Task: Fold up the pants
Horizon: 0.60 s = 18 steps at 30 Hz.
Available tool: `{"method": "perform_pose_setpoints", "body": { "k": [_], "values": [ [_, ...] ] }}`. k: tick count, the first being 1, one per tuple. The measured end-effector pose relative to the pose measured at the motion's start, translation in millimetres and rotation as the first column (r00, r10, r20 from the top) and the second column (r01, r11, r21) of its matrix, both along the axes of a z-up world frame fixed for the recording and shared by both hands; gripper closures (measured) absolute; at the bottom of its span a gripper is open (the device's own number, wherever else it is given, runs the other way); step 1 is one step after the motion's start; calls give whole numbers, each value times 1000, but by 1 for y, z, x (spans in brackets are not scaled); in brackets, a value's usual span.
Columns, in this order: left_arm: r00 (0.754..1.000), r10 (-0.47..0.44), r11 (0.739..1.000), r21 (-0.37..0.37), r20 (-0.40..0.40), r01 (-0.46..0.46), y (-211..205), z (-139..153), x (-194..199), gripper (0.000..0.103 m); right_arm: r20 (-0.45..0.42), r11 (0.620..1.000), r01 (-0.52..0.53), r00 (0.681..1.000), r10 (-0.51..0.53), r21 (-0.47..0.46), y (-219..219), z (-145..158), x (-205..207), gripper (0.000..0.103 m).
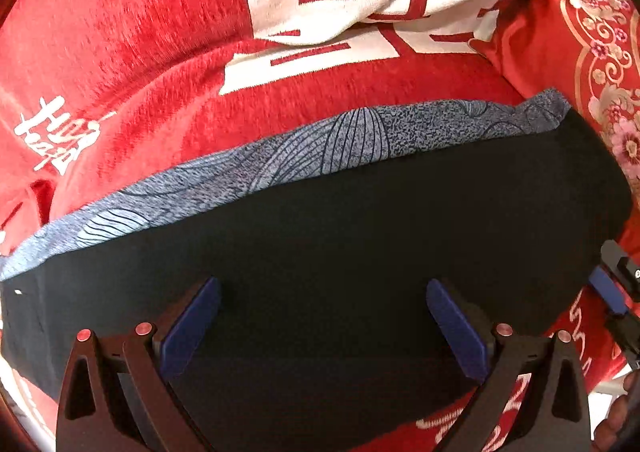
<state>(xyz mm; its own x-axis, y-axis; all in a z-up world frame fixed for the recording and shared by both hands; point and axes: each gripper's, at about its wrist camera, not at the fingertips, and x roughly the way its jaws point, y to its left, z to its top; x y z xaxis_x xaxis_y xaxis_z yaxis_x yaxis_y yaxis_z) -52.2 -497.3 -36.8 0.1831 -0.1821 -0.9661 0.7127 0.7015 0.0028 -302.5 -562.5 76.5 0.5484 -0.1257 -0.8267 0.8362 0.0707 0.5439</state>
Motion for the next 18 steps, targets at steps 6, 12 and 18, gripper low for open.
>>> {"method": "perform_pose_setpoints", "body": {
  "k": [6, 12, 18],
  "values": [
    [1000, -19, 1000, -15, 8, 19, -1, 0, 1, 0, 44, 999, 22, 999, -21, -41, -8, -7, 9, 54],
    [1000, -18, 1000, -21, 8, 19, -1, 0, 1, 0, 37, 996, 44, 998, -42, -73, -16, -14, 27, 50],
    [999, -30, 1000, -7, -39, 30, -2, 9, 11, 17, 16, 997, 64, 998, -65, 34, -27, -14, 30, 89]
  ]
}}
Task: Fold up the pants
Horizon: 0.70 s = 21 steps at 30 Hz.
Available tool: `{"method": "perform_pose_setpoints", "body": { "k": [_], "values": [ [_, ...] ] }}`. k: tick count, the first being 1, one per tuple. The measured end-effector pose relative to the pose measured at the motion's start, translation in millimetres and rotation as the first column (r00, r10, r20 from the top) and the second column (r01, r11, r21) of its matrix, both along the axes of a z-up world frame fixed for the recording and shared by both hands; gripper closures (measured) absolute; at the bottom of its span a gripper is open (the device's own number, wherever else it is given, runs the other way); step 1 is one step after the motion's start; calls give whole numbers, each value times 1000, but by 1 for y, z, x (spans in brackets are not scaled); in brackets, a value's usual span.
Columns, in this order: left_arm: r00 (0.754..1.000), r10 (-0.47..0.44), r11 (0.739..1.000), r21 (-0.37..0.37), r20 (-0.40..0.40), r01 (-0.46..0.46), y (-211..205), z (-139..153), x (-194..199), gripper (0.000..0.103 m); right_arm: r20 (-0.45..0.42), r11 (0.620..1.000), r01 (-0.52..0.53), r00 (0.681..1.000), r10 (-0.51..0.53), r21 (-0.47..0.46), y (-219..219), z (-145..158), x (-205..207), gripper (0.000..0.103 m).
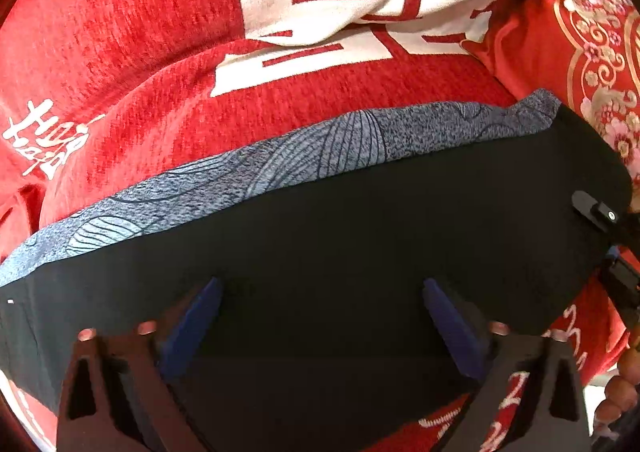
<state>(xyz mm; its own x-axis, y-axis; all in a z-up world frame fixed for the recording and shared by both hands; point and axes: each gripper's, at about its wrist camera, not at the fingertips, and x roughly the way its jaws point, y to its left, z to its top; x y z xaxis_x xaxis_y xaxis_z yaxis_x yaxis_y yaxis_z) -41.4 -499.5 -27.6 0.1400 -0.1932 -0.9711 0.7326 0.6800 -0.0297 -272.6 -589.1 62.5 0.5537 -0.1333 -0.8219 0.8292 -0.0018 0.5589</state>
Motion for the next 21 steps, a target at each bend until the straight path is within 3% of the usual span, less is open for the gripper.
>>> {"method": "perform_pose_setpoints", "body": {
  "k": [1, 4, 7, 12, 14, 17, 21],
  "values": [
    [1000, -5, 1000, 0, 13, 5, -2, 6, 1, 25, 14, 1000, -12, 1000, 12, -2, 0, 4, 0, 89],
    [997, -22, 1000, -8, 73, 22, -6, 17, -1, 25, 74, 997, -69, 995, 72, -45, 1, 28, 7, 89],
    [999, -4, 1000, 22, 43, 3, -14, 3, -3, 25, 98, 988, -128, 986, 136, -86, 6, 50, 18, 89],
    [984, -83, 997, 19, 158, 81, -19, -1, -19, 23, 46, 944, -283, 955, 294, -170, 24, 81, 54, 89],
    [990, -87, 996, 8, 111, 86, -18, 0, -10, 23, 19, 923, -330, 940, 341, -199, 32, 90, 67, 89],
    [1000, -16, 1000, -21, 3, 16, -2, 6, 13, 23, -2, 896, -381, 920, 391, -229, 41, 103, 85, 89],
    [997, 78, 994, -74, 20, -76, 49, 29, 41, 23, -71, 833, -483, 873, 483, -270, 64, 120, 119, 89]
  ]
}}
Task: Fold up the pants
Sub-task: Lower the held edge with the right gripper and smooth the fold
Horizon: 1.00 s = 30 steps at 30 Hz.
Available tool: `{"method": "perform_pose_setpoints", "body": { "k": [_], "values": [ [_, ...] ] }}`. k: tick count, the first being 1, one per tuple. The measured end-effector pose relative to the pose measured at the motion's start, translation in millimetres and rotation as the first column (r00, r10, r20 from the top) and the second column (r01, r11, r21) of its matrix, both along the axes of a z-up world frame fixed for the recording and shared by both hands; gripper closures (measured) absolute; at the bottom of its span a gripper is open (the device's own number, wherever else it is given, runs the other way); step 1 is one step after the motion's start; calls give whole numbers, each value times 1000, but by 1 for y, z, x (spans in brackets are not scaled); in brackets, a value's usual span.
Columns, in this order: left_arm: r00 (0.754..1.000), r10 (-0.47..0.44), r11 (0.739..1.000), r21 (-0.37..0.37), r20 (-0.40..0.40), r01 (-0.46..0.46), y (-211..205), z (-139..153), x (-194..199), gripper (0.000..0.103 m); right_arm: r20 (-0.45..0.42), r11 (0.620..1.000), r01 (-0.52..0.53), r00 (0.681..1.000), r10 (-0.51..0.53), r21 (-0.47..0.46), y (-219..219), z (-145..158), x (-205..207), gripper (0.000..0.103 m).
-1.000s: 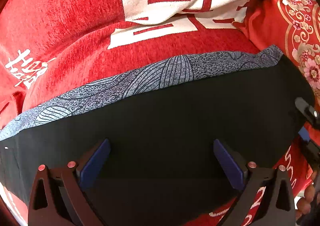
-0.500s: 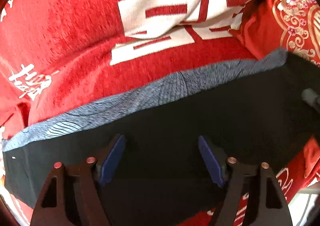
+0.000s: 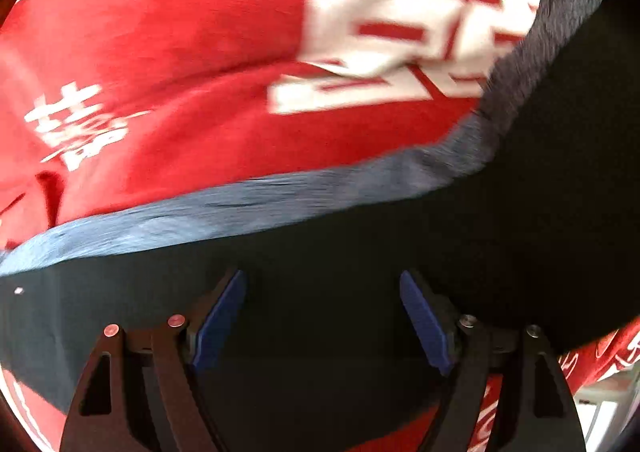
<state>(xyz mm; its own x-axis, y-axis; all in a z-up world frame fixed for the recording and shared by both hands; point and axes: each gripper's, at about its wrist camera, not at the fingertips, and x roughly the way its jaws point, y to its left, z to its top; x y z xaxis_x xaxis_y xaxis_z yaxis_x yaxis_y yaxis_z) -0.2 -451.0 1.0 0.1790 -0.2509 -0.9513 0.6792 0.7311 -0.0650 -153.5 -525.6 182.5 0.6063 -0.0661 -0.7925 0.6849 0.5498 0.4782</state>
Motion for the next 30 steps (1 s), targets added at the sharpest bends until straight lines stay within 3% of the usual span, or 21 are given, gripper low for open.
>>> {"method": "perform_pose_setpoints", "body": {
  "k": [5, 8, 12, 13, 15, 17, 18, 19, 22, 23, 25, 27, 29, 30],
  "values": [
    [994, 112, 993, 44, 19, -113, 88, 14, 47, 23, -39, 990, -142, 989, 141, -23, 51, -4, 54, 89],
    [980, 196, 977, 86, 22, -197, 136, 12, 73, 23, -116, 966, -254, 962, 247, -48, 99, -20, 99, 88],
    [955, 295, 944, 146, 20, -295, 190, 3, 99, 23, -348, 895, -436, 856, 382, -91, 175, -74, 150, 79],
    [951, 308, 939, 155, 16, -307, 200, 2, 102, 23, -421, 872, -478, 815, 397, -104, 191, -87, 157, 78],
    [951, 309, 939, 160, 5, -306, 210, -1, 106, 23, -581, 791, -586, 710, 398, -174, 228, -107, 166, 76],
    [957, 289, 945, 157, 9, -287, 215, 0, 106, 23, -628, 725, -652, 664, 404, -222, 249, -103, 167, 59],
    [962, 275, 950, 154, 7, -272, 215, 0, 107, 23, -602, 726, -655, 671, 432, -209, 254, -96, 165, 49],
    [963, 268, 952, 153, 1, -265, 217, 1, 107, 23, -570, 737, -648, 684, 455, -190, 255, -89, 163, 46],
    [966, 256, 960, 126, -41, -249, 211, 10, 105, 23, -453, 781, -617, 725, 518, -95, 248, -68, 151, 46],
    [967, 250, 963, 113, -52, -243, 209, 15, 104, 23, -397, 816, -577, 759, 516, -44, 238, -63, 143, 46],
    [970, 224, 973, 74, -93, -218, 200, 23, 100, 23, -293, 896, -439, 849, 439, 71, 208, -59, 126, 46],
    [969, 199, 980, 43, -148, -195, 188, 27, 95, 23, -218, 942, -253, 928, 300, 220, 169, -66, 103, 46],
    [957, 180, 984, 27, -230, -179, 172, 22, 89, 23, -158, 927, -74, 977, 141, 366, 136, -82, 80, 46],
    [950, 176, 984, 30, -259, -175, 164, 18, 86, 23, -139, 913, -25, 986, 89, 407, 127, -88, 72, 46]
  ]
}}
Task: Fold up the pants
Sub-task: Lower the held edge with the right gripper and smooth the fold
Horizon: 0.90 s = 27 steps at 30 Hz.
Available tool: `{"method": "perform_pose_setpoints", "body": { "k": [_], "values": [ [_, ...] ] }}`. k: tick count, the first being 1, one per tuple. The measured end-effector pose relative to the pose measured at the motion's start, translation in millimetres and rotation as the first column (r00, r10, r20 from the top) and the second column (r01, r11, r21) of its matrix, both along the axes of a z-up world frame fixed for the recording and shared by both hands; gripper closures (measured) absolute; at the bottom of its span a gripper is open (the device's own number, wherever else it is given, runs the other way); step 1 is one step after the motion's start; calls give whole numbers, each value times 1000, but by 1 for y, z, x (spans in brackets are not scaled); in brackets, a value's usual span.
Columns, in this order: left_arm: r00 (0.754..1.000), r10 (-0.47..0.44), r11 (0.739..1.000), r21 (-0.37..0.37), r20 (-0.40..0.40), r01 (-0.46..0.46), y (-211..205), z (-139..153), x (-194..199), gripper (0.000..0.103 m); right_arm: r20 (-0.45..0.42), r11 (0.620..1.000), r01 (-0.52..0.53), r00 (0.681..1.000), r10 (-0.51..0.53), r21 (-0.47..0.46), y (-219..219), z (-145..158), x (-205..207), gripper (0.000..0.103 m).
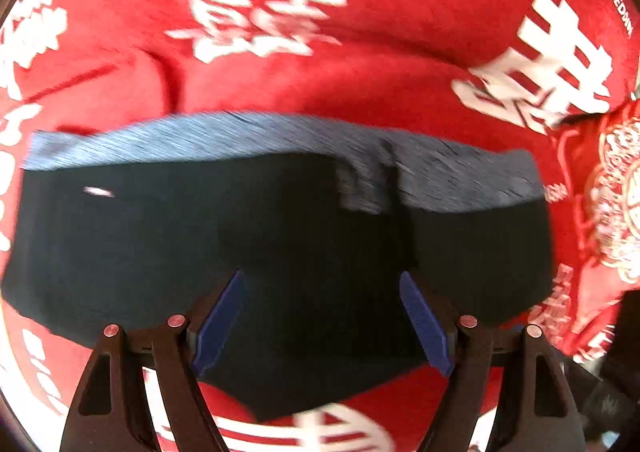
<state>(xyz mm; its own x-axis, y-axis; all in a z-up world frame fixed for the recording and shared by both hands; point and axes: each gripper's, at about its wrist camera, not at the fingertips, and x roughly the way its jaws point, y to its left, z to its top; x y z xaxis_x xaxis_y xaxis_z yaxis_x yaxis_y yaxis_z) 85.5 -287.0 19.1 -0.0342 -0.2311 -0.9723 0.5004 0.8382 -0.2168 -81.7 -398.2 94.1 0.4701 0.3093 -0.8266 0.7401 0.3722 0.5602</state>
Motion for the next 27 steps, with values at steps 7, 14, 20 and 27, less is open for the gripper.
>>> {"method": "perform_pose_setpoints", "body": {
  "k": [7, 14, 20, 27],
  "values": [
    [999, -24, 998, 53, -38, 26, -29, -31, -17, 23, 47, 972, 194, 978, -202, 134, -24, -32, -18, 67],
    [995, -71, 995, 76, 69, 66, -26, -9, -30, 23, 88, 949, 229, 964, -252, 217, -24, -41, -11, 98],
    [996, -44, 995, 98, 79, 36, -14, -27, -28, 22, 15, 966, 169, 984, -176, 197, -7, -61, -6, 99],
    [982, -80, 990, 124, 170, 60, -14, 2, -30, 22, 7, 989, -52, 999, 52, 137, -2, -25, 5, 85]
  ]
}}
